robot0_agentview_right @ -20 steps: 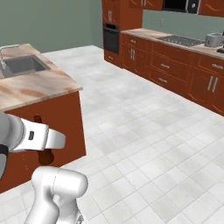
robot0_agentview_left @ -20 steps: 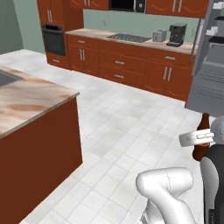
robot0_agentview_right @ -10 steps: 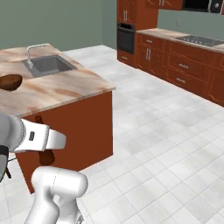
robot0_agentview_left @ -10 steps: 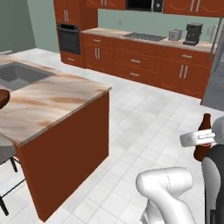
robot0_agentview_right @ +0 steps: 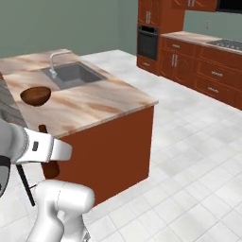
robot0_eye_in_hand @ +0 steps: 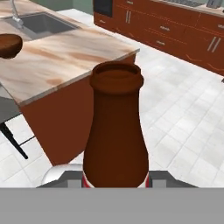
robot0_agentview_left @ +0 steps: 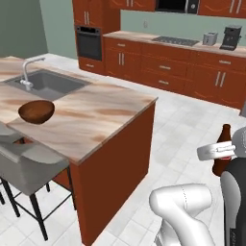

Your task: Open the fridge, grab two sodas, and place both sodas inside the bowl with ice on the dining counter.

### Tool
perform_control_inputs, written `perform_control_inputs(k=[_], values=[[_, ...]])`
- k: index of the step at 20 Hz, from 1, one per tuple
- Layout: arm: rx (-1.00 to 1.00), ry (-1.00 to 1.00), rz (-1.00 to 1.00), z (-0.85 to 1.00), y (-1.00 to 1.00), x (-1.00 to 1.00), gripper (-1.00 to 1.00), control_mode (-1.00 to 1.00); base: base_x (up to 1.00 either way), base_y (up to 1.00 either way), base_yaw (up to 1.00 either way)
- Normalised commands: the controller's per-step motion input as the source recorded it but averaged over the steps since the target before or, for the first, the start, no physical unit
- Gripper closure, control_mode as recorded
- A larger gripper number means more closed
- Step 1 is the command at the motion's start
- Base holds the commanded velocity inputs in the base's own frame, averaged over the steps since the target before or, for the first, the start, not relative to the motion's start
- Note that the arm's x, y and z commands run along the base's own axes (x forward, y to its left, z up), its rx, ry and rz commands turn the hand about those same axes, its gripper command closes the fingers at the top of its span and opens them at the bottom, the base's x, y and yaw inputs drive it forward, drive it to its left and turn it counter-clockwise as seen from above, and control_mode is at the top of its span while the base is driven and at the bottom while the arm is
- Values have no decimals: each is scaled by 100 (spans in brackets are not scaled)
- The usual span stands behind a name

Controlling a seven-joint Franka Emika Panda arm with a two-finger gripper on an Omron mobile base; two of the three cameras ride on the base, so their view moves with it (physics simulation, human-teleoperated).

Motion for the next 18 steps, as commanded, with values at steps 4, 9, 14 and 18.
perform_control_inputs(k=[4, 9, 14, 18], values=[[0, 0, 0, 0, 0, 0, 100, 100, -4, 100, -11], [0, 0, 0, 0, 0, 0, 100, 100, -2, 100, -17], [0, 0, 0, 0, 0, 0, 100, 100, 0, 100, -23], [0, 0, 0, 0, 0, 0, 100, 100, 0, 100, -26]])
